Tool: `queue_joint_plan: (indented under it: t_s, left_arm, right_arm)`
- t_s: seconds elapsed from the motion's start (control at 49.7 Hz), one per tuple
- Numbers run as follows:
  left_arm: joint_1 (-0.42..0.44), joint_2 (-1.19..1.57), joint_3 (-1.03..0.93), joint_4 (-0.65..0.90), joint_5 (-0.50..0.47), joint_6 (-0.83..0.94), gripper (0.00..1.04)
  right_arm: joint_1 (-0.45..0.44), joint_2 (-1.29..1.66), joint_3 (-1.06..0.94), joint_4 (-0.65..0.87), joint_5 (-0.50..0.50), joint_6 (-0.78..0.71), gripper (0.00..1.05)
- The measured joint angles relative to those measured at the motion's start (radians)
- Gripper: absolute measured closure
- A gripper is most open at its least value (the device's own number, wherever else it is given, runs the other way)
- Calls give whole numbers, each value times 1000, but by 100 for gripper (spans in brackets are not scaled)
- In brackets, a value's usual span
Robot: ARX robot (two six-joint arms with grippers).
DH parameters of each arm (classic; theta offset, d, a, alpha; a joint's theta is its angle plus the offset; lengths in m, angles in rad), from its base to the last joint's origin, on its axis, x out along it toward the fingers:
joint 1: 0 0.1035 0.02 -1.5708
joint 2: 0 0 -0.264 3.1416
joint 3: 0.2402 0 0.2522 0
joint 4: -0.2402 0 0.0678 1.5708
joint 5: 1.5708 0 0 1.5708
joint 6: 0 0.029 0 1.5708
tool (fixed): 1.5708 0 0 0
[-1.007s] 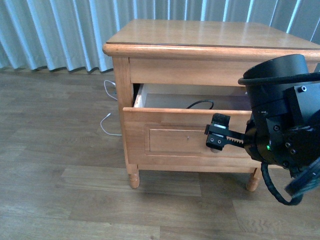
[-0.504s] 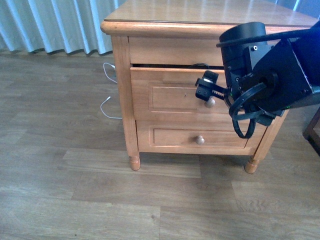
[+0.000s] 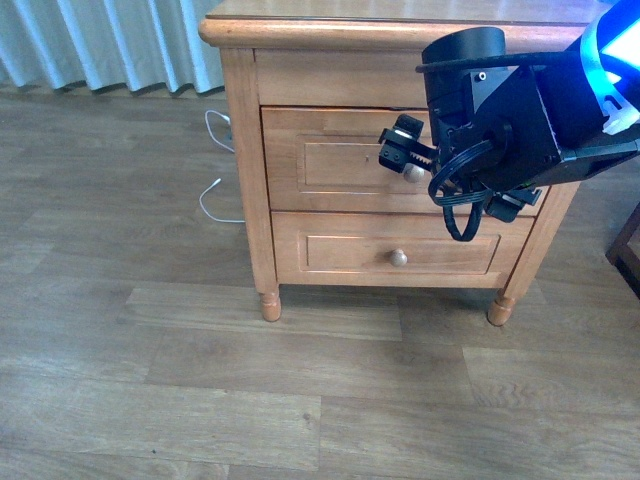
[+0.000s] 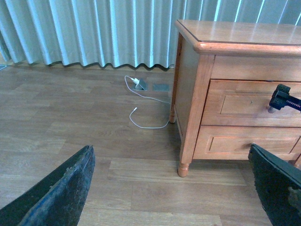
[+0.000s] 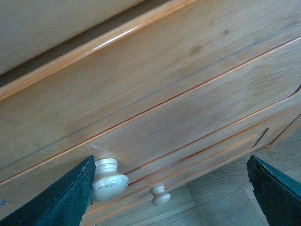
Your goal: Put charger into drawer
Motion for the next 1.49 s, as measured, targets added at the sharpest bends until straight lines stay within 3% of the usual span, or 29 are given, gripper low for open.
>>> queue_joint_plan:
  t_s: [0.423, 0.685, 0.826, 0.866, 1.027, 1.49]
  left_arm:
    - [0, 0, 0, 0, 0, 0, 6]
    - [0, 0, 0, 0, 0, 0, 6]
    - [0, 0, 0, 0, 0, 0, 6]
    - [0, 0, 0, 0, 0, 0, 6]
    - [0, 0, 0, 0, 0, 0, 6]
    - [0, 0, 0, 0, 0, 0, 6]
  right_arm:
    - [-11, -19, -68, 75, -22, 12, 8]
    - [-19, -301, -414, 210, -147, -47, 8]
    - [-23, -485, -587, 220, -292, -90, 8]
    - [-30, -579, -665, 209, -360, -114, 8]
    - [-61, -837, -847, 161, -423, -175, 8]
    - [-171, -1582, -1178, -122, -444, -361, 8]
